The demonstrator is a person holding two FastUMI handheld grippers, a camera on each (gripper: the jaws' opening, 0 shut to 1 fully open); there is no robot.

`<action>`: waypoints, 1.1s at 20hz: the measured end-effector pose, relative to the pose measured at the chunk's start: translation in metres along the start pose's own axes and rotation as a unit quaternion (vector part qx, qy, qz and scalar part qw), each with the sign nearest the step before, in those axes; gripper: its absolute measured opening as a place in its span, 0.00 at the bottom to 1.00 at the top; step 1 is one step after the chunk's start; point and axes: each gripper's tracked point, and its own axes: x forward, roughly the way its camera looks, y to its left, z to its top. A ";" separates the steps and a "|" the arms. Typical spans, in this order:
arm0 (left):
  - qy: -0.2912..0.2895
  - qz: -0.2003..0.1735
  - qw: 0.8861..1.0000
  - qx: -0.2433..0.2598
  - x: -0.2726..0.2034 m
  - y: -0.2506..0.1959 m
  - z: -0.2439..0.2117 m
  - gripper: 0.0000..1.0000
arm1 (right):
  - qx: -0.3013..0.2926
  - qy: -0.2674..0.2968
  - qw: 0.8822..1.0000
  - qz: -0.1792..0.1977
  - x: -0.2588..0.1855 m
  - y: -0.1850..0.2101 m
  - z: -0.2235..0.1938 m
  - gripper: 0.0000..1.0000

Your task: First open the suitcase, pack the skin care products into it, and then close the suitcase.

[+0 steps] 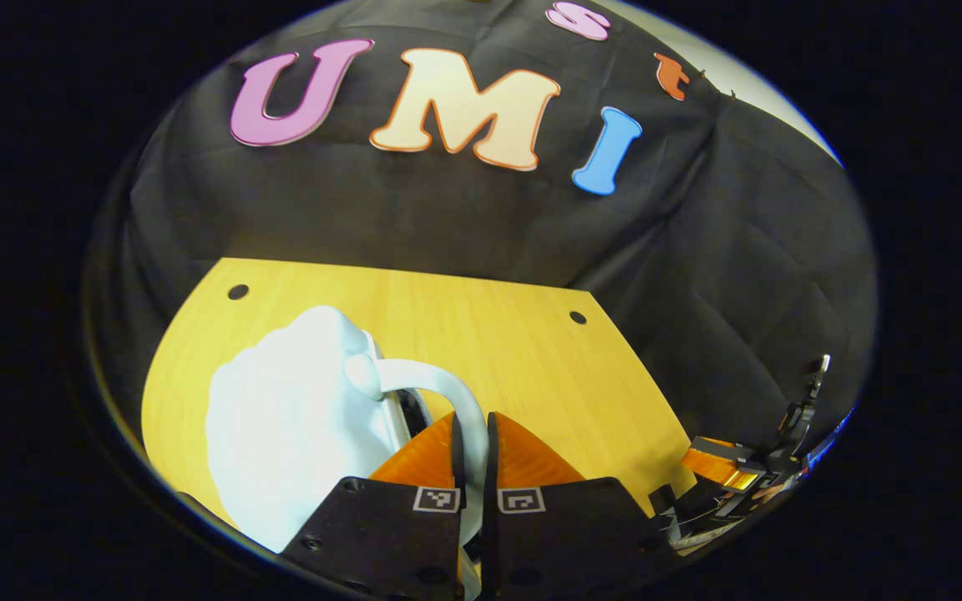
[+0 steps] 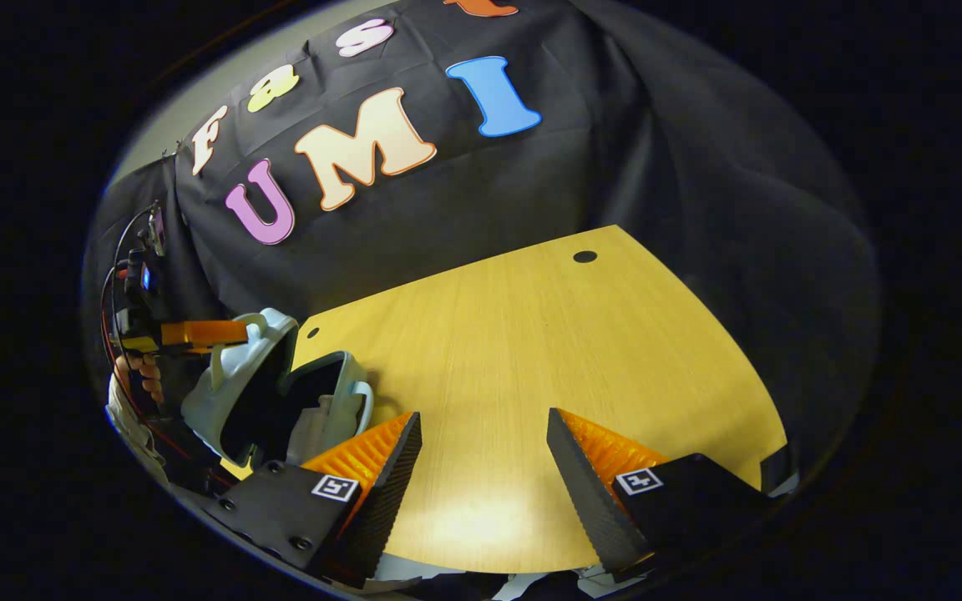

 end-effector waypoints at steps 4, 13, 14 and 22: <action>0.040 -0.008 0.999 0.001 0.045 -0.014 -0.046 0.02 | 0.006 -0.002 1.000 -0.023 -0.013 -0.018 -0.002 0.96; 0.060 0.016 0.998 0.028 0.087 -0.026 -0.099 0.10 | -0.012 -0.021 0.999 -0.027 -0.033 -0.016 0.015 0.91; 0.043 0.023 0.998 0.041 0.084 -0.033 -0.094 0.28 | -0.014 -0.028 0.999 -0.022 -0.033 -0.012 0.020 0.96; -0.261 0.090 0.955 0.110 -0.056 -0.108 0.023 0.94 | -0.022 -0.145 0.989 0.035 -0.056 0.046 0.102 0.99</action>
